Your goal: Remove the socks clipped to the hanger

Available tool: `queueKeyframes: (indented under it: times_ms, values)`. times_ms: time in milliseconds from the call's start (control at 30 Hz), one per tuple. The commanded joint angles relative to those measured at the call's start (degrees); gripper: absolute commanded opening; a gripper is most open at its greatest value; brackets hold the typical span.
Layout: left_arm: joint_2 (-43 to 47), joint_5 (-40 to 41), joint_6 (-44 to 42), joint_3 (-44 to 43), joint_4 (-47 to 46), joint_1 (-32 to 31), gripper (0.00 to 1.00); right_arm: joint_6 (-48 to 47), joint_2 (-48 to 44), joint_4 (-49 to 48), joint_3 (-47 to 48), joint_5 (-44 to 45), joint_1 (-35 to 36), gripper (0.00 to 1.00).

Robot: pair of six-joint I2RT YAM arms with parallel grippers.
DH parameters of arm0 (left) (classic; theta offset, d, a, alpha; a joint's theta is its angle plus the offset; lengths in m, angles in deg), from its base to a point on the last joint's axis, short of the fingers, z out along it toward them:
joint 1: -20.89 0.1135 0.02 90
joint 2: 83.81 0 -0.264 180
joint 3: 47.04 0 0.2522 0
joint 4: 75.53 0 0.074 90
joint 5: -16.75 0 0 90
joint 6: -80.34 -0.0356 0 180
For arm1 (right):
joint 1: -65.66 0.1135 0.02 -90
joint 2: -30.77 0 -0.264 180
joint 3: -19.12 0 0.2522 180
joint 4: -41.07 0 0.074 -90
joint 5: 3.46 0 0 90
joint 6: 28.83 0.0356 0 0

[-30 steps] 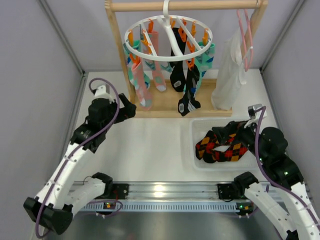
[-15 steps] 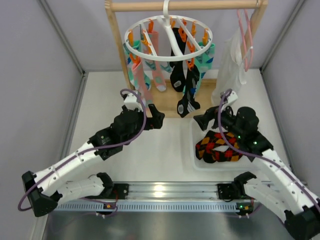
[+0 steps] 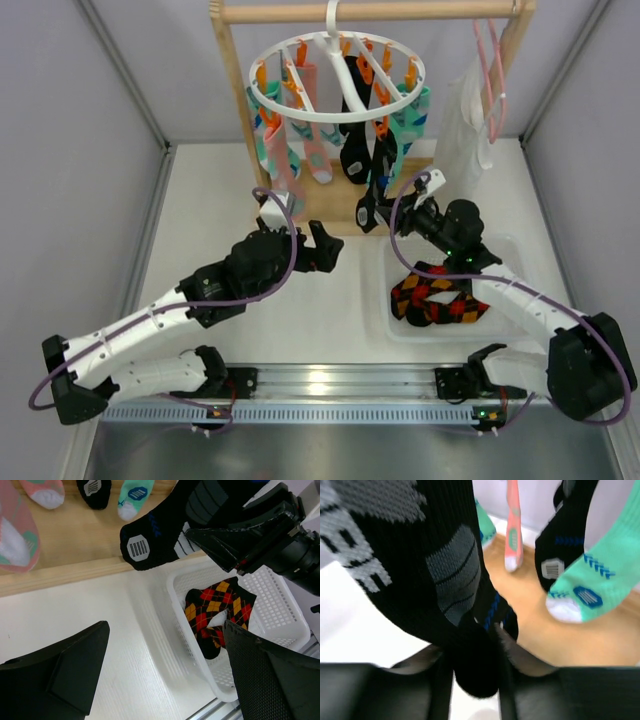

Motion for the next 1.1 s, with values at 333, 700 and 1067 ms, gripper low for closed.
queueKeyframes:
  times_ms: [333,700,1067]
  values:
    - [-7.8,5.3,-12.2,-22.5,0.7,-0.7,0.99,4.1,-5.3,-14.6,-5.5,1.6,6.0,0.0]
    - [-22.8,17.7,-21.6,-45.1,4.0,-6.4,0.98,0.7,-9.5,-7.2,-3.2,23.5,20.8,0.0]
    - [-41.0,37.9,-32.4,-65.0,4.6,-10.4,0.99,-2.2,-3.9,-9.2,-1.4,30.5,30.3,0.0]
